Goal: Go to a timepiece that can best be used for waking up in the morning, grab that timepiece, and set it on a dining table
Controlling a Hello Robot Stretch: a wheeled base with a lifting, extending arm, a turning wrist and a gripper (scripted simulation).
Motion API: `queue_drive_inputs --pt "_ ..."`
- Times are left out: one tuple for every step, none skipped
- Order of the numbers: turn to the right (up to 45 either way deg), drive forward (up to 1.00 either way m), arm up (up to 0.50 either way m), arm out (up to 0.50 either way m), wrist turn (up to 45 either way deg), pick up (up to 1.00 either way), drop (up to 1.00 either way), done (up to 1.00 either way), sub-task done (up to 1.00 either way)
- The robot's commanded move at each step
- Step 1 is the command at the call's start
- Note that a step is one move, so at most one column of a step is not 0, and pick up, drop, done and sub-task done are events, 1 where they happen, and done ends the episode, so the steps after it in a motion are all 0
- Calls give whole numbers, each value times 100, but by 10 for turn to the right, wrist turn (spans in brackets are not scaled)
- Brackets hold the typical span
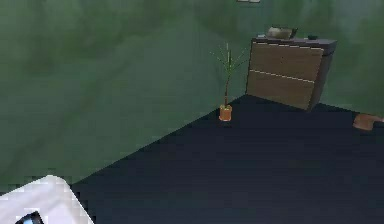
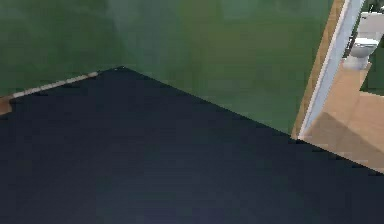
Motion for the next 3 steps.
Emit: queue_drive_inputs --pt "0 45 0 0 0 0 0 0 0" --pt "0 20 0 0 0 0 0 0 0" --pt "-390 0 0 0 0 0 0 0 0"
